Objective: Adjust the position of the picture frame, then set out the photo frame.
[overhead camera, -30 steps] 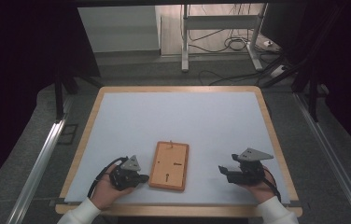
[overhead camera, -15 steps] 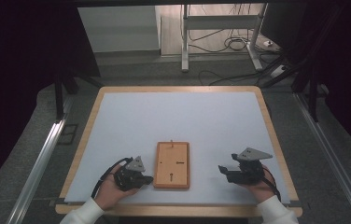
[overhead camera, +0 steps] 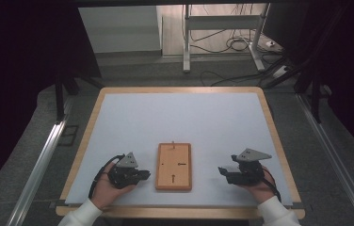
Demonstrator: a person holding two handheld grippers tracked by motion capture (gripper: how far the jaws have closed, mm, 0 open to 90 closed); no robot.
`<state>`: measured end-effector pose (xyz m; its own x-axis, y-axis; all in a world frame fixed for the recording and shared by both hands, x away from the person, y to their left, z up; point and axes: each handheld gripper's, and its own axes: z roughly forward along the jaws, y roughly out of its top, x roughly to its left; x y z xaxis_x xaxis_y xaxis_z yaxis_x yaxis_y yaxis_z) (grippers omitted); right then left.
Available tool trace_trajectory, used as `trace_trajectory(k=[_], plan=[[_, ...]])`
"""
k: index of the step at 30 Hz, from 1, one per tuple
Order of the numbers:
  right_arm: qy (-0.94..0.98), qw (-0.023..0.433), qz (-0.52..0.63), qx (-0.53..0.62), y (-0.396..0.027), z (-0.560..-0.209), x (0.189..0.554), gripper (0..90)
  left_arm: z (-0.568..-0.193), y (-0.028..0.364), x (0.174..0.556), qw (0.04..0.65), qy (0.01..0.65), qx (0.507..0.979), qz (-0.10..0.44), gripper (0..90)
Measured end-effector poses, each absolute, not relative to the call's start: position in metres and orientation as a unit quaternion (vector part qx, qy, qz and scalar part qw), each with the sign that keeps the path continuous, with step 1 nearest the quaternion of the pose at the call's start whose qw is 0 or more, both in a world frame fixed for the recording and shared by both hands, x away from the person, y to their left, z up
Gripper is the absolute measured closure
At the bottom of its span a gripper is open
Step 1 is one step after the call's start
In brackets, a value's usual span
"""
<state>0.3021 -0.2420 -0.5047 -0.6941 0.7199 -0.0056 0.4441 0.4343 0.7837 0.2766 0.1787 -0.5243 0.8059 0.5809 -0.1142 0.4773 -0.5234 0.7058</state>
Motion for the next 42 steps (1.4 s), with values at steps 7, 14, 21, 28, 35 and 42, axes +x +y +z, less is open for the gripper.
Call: trace_trajectory(k=[7,14,21,28,35,42], plan=[[0.829,0.171,0.401,0.349,-0.243,-0.505,0.302,27.6,-0.524,0.183,0.277,0.39,0.328,0.853,0.112,43.4],[0.833,0.176,0.399,0.34,-0.241,-0.504,0.297,27.3,-0.522,0.188,0.281,0.4,0.349,0.84,0.116,35.5],[0.831,0.172,0.4,0.345,-0.243,-0.504,0.298,27.3,-0.518,0.181,0.288,0.401,0.331,0.847,0.113,35.0],[0.832,0.17,0.401,0.343,-0.241,-0.504,0.296,27.3,-0.511,0.166,0.301,0.405,0.312,0.852,0.116,32.4],[0.831,0.17,0.403,0.342,-0.24,-0.503,0.293,27.2,-0.504,0.146,0.32,0.41,0.295,0.855,0.119,32.9],[0.831,0.174,0.404,0.339,-0.242,-0.502,0.285,27.0,-0.497,0.126,0.34,0.417,0.276,0.858,0.115,32.1]])
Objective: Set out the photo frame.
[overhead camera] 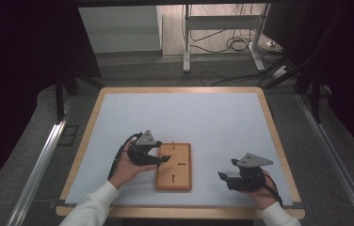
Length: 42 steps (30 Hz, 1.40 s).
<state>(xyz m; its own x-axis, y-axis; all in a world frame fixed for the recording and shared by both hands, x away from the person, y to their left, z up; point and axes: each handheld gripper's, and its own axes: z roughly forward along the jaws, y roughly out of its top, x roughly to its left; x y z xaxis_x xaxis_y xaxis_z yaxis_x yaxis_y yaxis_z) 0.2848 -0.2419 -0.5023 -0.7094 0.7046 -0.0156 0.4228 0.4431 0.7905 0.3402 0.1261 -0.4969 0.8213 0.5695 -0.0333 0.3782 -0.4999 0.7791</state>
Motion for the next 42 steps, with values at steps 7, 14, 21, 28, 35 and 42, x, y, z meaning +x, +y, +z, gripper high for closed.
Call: trace_trajectory(k=[7,14,21,28,35,42], plan=[[0.824,0.17,0.412,0.349,-0.247,-0.501,0.28,26.9,-0.501,0.112,0.359,0.415,0.274,0.862,0.095,40.4],[0.824,0.175,0.411,0.35,-0.247,-0.501,0.274,26.8,-0.504,0.106,0.37,0.416,0.27,0.863,0.096,45.7],[0.825,0.174,0.408,0.351,-0.247,-0.502,0.273,26.7,-0.514,0.105,0.383,0.417,0.28,0.861,0.079,52.4],[0.824,0.176,0.408,0.35,-0.247,-0.502,0.275,26.7,-0.517,0.103,0.386,0.43,0.275,0.857,0.073,65.8],[0.825,0.175,0.408,0.349,-0.247,-0.502,0.275,26.7,-0.518,0.098,0.387,0.423,0.27,0.861,0.083,75.6],[0.826,0.175,0.407,0.349,-0.247,-0.503,0.275,26.8,-0.519,0.101,0.391,0.423,0.274,0.86,0.076,83.6]])
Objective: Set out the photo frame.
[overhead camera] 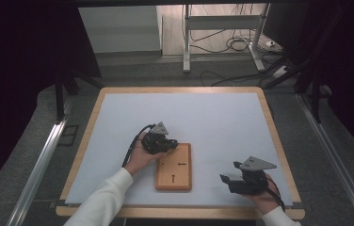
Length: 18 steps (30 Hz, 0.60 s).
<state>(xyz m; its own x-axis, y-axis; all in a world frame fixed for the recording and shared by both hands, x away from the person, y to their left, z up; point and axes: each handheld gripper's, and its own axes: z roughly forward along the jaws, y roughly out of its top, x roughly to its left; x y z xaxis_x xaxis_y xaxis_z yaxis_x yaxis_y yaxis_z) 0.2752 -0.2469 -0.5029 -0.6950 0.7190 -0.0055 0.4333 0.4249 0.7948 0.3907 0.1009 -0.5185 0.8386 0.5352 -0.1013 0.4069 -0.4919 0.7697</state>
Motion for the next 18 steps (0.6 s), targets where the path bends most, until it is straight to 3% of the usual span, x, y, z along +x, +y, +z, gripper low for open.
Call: trace_trajectory(k=[18], plan=[[0.835,0.193,0.408,0.316,-0.234,-0.499,0.267,24.5,-0.517,0.103,0.397,0.423,0.275,0.862,0.047,83.8]])
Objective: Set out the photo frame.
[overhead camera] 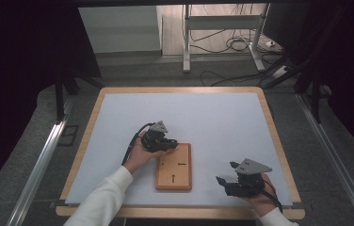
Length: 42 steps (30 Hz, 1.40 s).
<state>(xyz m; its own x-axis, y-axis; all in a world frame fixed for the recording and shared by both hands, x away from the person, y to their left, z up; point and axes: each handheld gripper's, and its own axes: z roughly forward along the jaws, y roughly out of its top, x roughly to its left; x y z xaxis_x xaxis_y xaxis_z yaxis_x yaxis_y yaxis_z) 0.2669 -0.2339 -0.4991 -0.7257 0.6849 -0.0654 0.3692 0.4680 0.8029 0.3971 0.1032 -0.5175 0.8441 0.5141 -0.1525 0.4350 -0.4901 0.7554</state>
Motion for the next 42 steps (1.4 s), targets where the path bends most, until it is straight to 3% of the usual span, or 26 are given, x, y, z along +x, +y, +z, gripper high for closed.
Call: trace_trajectory(k=[8,16,30,42], plan=[[0.839,0.196,0.409,0.3,-0.226,-0.497,0.263,23.2,-0.516,0.105,0.403,0.417,0.275,0.866,0.024,83.1],[0.867,0.211,0.384,0.237,-0.191,-0.497,0.248,16.9,-0.517,0.106,0.405,0.423,0.277,0.863,0.011,82.8],[0.889,0.226,0.356,0.178,-0.146,-0.506,0.24,13.9,-0.516,0.11,0.415,0.423,0.278,0.862,-0.021,82.8],[0.903,0.277,0.301,0.131,-0.099,-0.523,0.244,13.0,-0.517,0.112,0.42,0.426,0.282,0.859,-0.038,82.8]])
